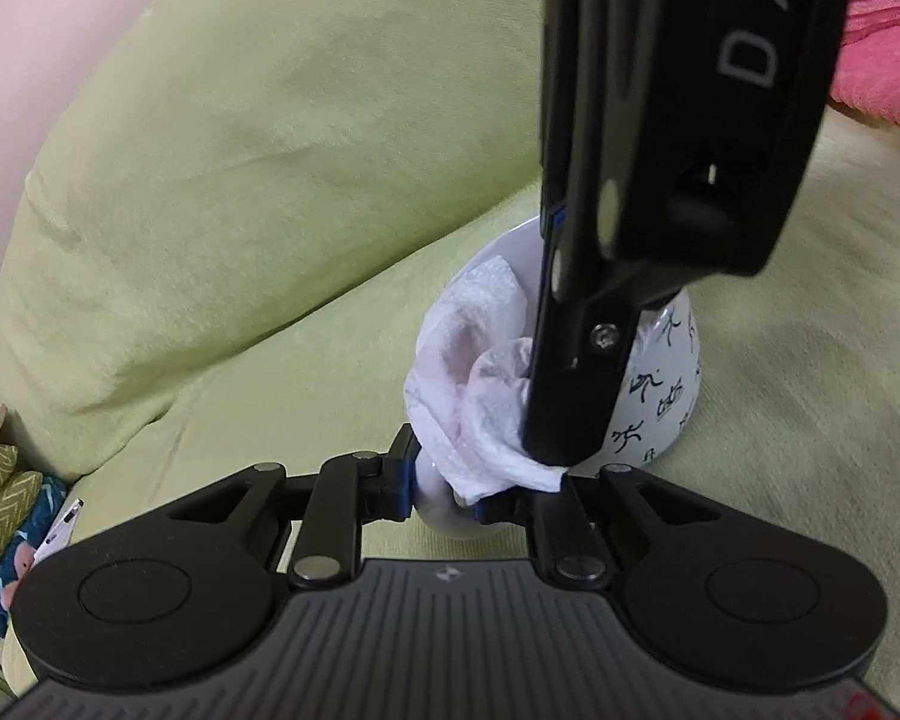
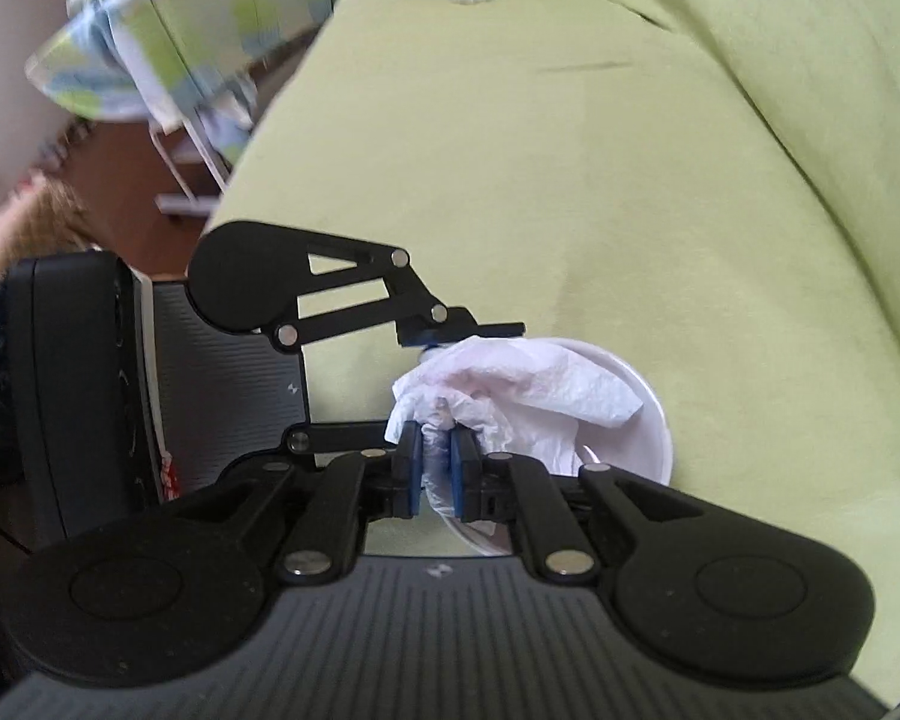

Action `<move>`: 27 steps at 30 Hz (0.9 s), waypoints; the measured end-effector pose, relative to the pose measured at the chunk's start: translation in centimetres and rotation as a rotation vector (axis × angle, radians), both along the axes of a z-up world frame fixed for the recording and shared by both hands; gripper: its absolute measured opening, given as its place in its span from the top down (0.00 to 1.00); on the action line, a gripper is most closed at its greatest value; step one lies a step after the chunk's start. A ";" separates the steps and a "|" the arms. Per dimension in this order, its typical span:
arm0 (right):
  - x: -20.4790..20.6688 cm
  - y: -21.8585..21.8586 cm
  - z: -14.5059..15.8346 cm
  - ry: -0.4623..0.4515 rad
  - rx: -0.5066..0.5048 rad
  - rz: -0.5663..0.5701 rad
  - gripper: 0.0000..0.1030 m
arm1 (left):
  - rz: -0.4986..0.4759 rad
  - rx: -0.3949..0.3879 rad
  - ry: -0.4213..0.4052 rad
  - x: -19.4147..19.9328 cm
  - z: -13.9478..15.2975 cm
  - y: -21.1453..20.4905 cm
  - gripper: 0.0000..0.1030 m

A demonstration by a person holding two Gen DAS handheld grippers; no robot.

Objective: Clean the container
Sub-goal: 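Push the tissue into the mug and wipe the inner wall with the right gripper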

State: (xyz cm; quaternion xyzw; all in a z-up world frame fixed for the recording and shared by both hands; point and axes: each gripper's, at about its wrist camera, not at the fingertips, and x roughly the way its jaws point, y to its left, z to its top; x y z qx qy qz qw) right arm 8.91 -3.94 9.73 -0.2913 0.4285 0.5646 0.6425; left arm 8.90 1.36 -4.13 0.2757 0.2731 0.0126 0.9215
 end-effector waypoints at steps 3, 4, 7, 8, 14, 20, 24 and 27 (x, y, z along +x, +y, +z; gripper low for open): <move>-0.9 0.7 1.2 -0.106 -0.158 0.094 0.88 | 0.006 -0.020 0.008 0.4 0.0 0.3 0.85; -1.3 0.8 1.6 -0.139 -0.189 0.121 0.86 | 0.006 -0.020 0.008 0.5 0.0 0.4 0.85; -1.5 0.8 3.2 -0.151 -0.190 0.124 0.86 | 0.007 -0.024 0.010 0.8 0.0 0.5 0.86; -1.1 0.9 3.8 -0.130 -0.173 0.100 0.86 | 0.008 -0.027 0.011 0.9 0.0 0.5 0.86; 2.4 2.3 1.6 0.019 -0.112 -0.114 0.82 | 0.019 -0.028 0.006 0.6 -0.1 -0.5 0.86; 3.3 2.9 -1.5 0.102 -0.072 -0.112 0.86 | 0.030 -0.039 0.015 0.2 -0.7 -1.1 0.87; 1.7 3.1 -1.6 0.004 -0.095 0.041 0.90 | 0.033 -0.042 0.024 0.1 -0.9 -1.1 0.87; -0.4 3.3 -1.1 -0.120 -0.146 0.202 0.91 | 0.039 -0.051 0.031 0.0 -1.0 -1.2 0.86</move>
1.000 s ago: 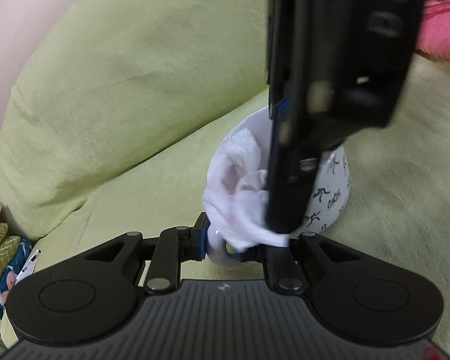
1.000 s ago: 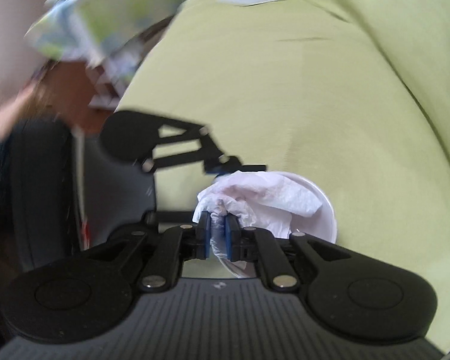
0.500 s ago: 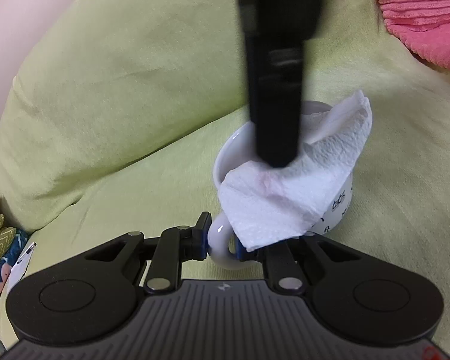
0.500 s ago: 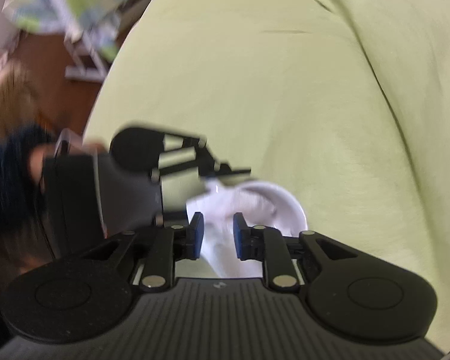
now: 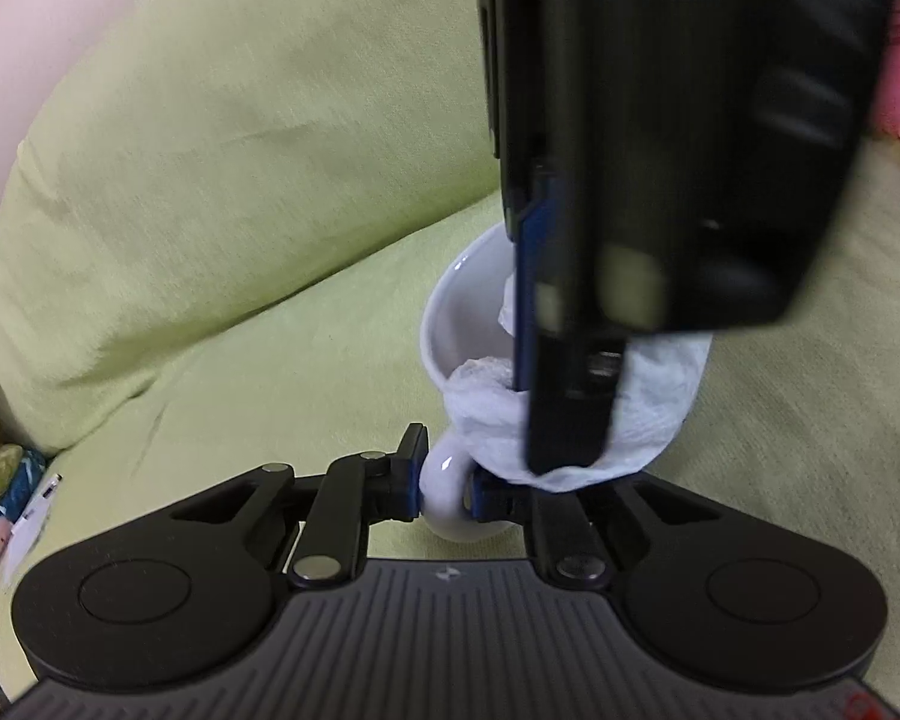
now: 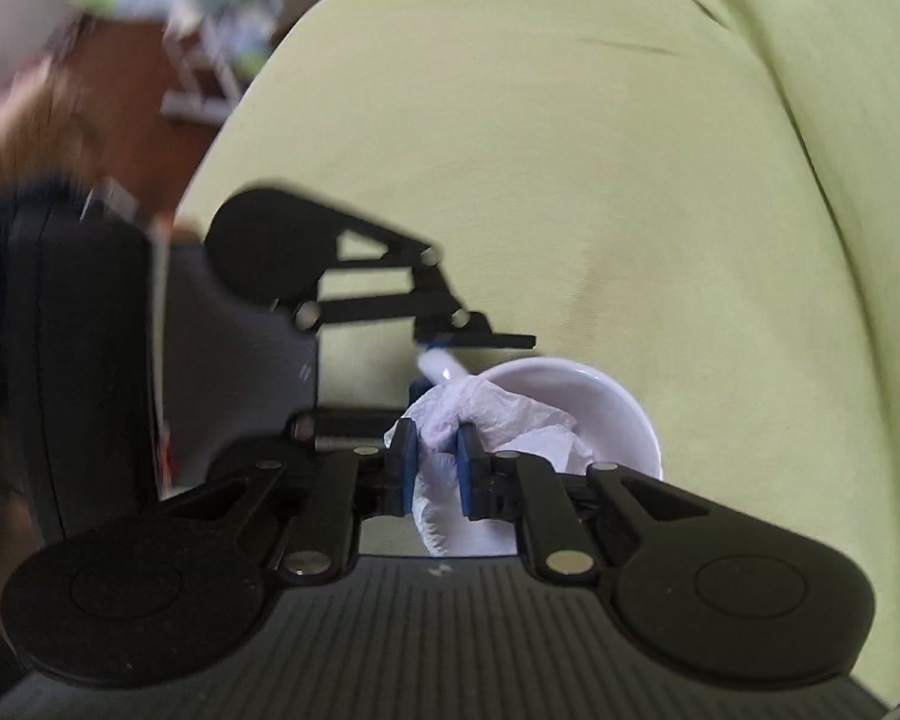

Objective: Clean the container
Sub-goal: 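Push the tissue into the mug and wipe the inner wall with the right gripper, then lift the tissue out of the mug with the right gripper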

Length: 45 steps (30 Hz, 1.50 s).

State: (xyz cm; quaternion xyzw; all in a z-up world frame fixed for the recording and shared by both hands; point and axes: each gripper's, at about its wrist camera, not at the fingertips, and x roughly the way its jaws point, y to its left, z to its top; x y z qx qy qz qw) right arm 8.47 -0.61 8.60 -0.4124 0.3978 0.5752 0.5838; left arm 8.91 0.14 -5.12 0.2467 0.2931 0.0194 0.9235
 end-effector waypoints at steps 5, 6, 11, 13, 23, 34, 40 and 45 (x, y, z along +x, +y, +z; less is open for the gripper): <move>-3.0 0.2 -0.2 -0.191 -0.136 0.274 0.92 | 0.006 -0.005 -0.002 -0.2 -0.2 0.0 0.85; -3.3 -0.2 -0.3 -0.222 -0.153 0.325 0.92 | 0.020 -0.001 0.003 -0.3 -0.2 -2.0 0.85; -4.4 -1.6 -0.5 -0.355 -0.226 0.556 0.91 | 0.027 0.015 -0.007 -0.7 -0.3 -4.0 0.84; -4.5 -2.3 -0.6 -0.415 -0.261 0.647 0.89 | 0.027 0.016 -0.011 -1.1 -0.4 -4.3 0.84; 0.1 -3.8 1.4 -0.126 -0.049 0.176 0.86 | -0.003 0.102 -0.035 -2.7 -1.6 -7.2 0.88; 3.4 -6.6 0.9 0.208 0.334 -0.501 0.88 | 0.006 0.118 -0.048 -4.4 -1.5 -10.1 0.87; 4.4 -5.6 -0.5 0.267 0.381 -0.707 0.88 | 0.009 0.147 -0.060 -5.5 -1.5 -11.9 0.86; 5.0 -6.4 -1.2 0.329 0.395 -0.811 0.88 | 0.010 0.163 -0.075 -6.5 -1.5 -13.7 0.85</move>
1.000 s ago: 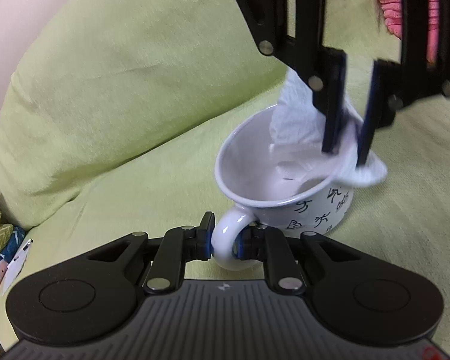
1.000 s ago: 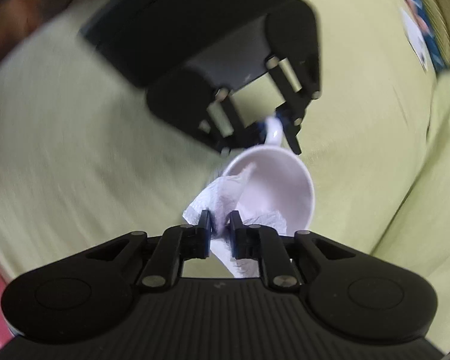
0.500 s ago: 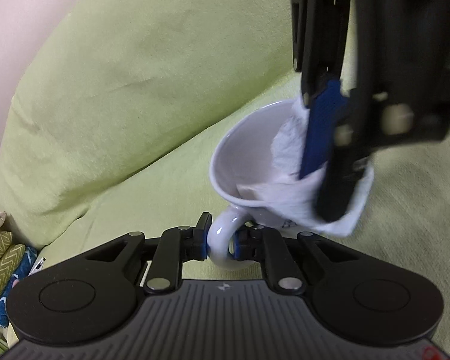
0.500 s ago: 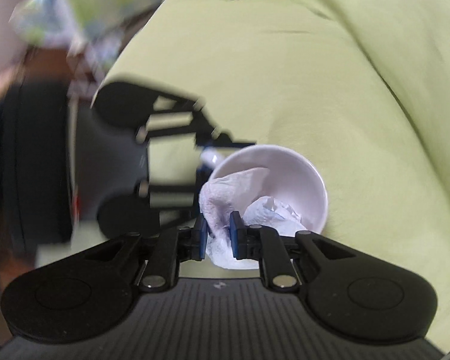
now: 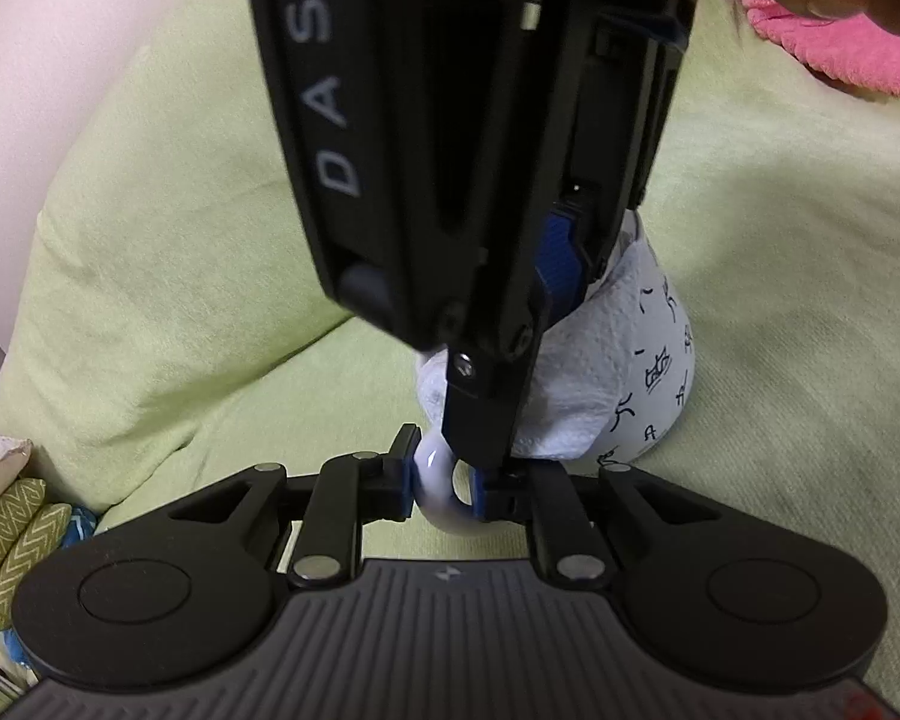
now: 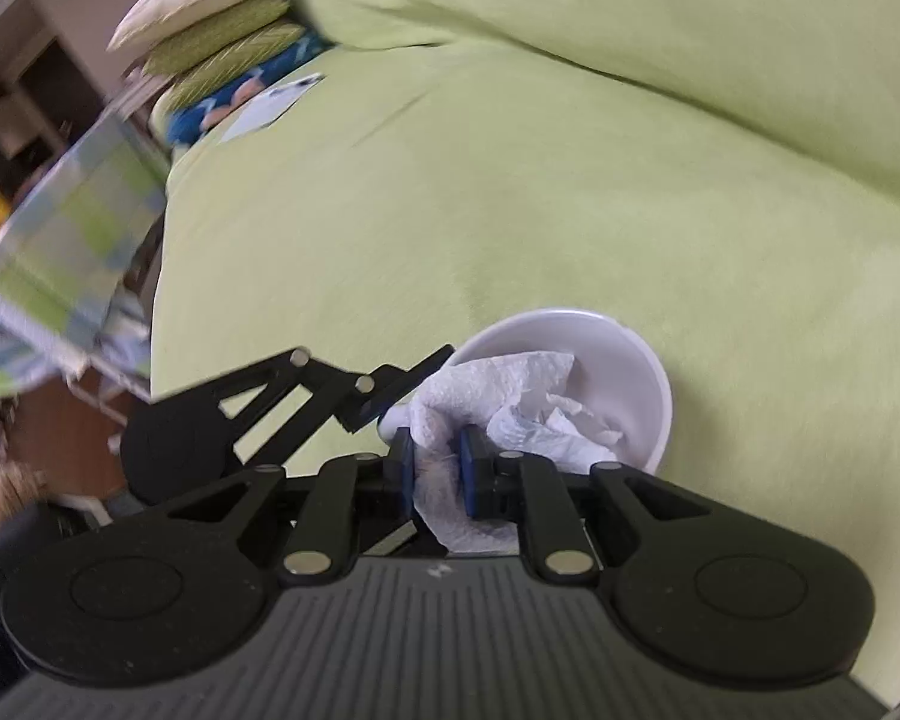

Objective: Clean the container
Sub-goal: 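Lift the tissue out of the mug with the right gripper, then wipe along the mug rim with the tissue in the right gripper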

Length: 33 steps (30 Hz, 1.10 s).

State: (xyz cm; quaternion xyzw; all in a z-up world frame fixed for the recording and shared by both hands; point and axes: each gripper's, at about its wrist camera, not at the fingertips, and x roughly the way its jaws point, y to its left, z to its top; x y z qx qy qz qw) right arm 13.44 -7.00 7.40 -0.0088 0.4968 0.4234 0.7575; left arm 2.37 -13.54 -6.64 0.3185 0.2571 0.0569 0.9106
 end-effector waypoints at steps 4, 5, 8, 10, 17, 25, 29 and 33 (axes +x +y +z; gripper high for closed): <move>-0.5 -0.4 -0.2 0.000 0.092 -0.052 0.93 | 0.002 -0.003 0.009 -0.7 -0.2 -1.6 0.83; -0.4 -0.7 0.7 -0.042 0.112 -0.044 0.93 | 0.005 -0.005 0.015 -0.9 -0.4 -1.9 0.82; 0.1 -1.8 3.4 -0.177 0.155 -0.003 0.93 | 0.011 -0.001 0.024 -1.3 -0.7 -3.1 0.82; -0.3 -1.5 5.3 -0.320 0.140 0.103 0.93 | 0.011 -0.004 0.021 -1.7 -0.5 -4.0 0.82; -5.5 4.2 2.6 -0.882 -0.424 0.804 0.94 | 0.013 0.002 0.016 -3.0 -0.4 -5.4 0.82; -1.1 5.1 1.7 -0.573 -0.535 0.642 0.93 | 0.013 0.006 0.011 -3.9 0.5 -5.1 0.83; 2.2 4.0 2.0 -0.270 -0.465 0.314 0.91 | 0.010 0.001 0.008 -4.0 0.9 -5.2 0.84; 3.9 0.5 1.3 0.058 -0.348 -0.049 0.90 | 0.026 -0.006 0.016 -3.6 1.4 -4.0 0.85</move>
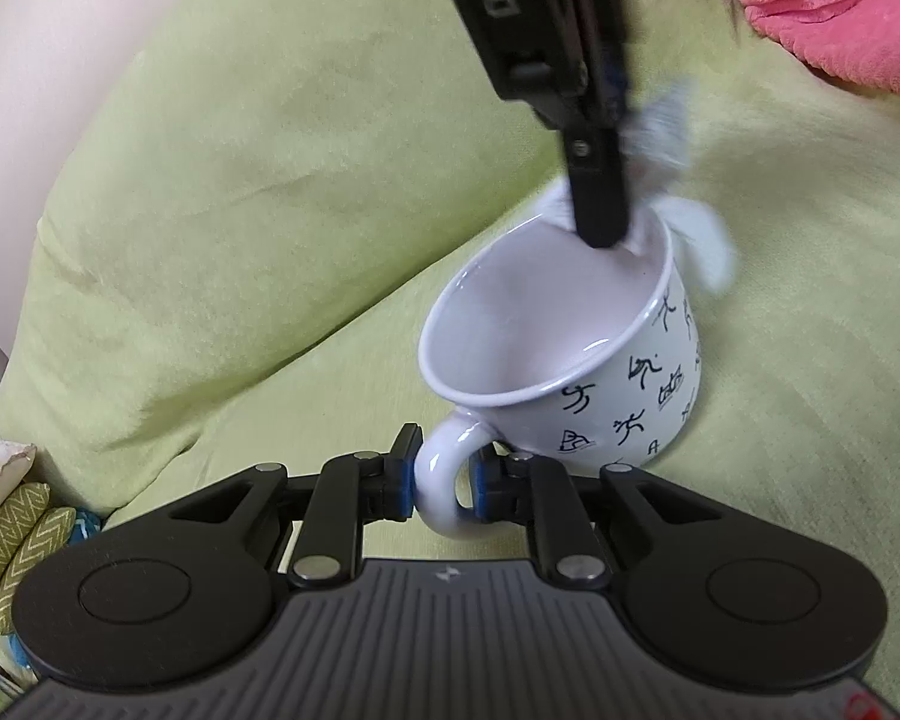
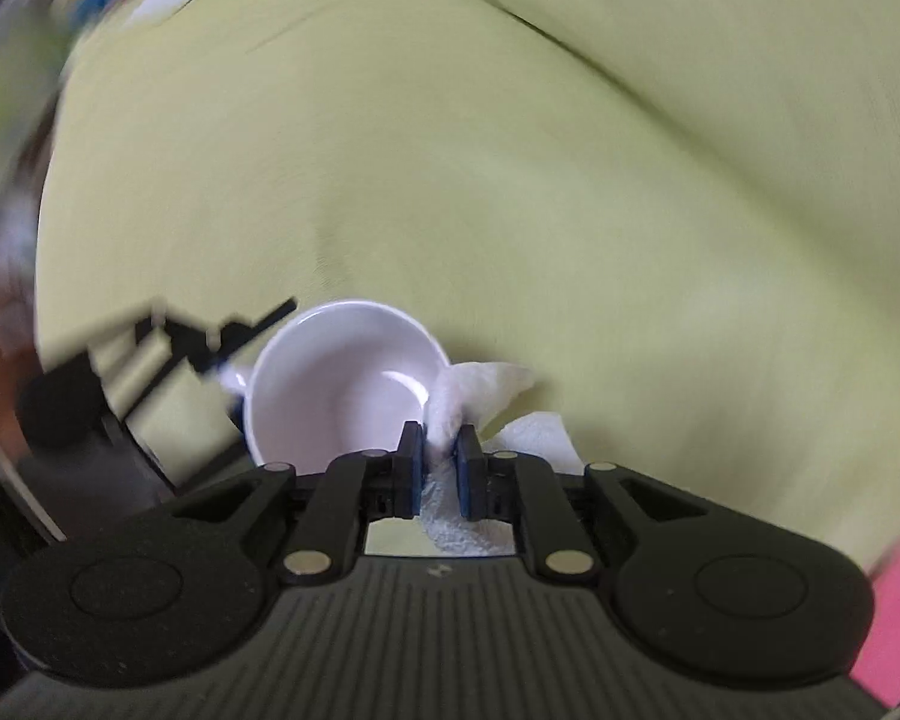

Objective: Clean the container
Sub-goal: 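Wipe along the mug rim with the tissue in the right gripper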

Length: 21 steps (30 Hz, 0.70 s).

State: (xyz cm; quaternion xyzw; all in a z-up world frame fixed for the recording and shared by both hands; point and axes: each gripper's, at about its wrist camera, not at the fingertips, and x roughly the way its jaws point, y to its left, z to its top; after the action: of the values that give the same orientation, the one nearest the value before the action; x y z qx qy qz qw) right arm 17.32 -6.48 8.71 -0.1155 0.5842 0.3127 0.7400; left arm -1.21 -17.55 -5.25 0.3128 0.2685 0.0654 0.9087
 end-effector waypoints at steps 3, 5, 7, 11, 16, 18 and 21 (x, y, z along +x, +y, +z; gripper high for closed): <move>-0.7 -1.7 -0.4 0.069 0.066 -0.190 0.89 | 0.018 0.004 0.002 -0.7 0.4 -1.0 0.86; -1.6 -1.9 -0.4 0.038 0.076 -0.224 0.89 | 0.029 0.006 0.003 -0.7 0.4 -1.4 0.86; -2.7 -1.5 -0.4 -0.068 0.053 -0.130 0.88 | 0.035 0.012 0.001 -0.9 0.4 -1.8 0.86; -3.3 0.2 -0.8 -0.248 -0.010 0.142 0.88 | 0.031 0.044 -0.012 -1.9 0.0 -3.0 0.87; -2.4 2.3 -1.2 -0.366 -0.081 0.481 0.89 | 0.001 0.108 -0.048 -2.7 -0.4 -4.0 0.87; -2.5 3.4 -1.3 -0.426 -0.122 0.655 0.89 | -0.006 0.127 -0.057 -3.4 -0.5 -4.6 0.87; -3.4 4.9 -1.7 -0.511 -0.182 0.907 0.88 | -0.009 0.140 -0.066 -4.3 -0.4 -5.5 0.87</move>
State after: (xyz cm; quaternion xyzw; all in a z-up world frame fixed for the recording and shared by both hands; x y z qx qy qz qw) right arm 13.92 -1.60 7.03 -0.4931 0.3013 0.5114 0.6360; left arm -5.48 -23.05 -5.69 0.3743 0.2318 0.0903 0.8933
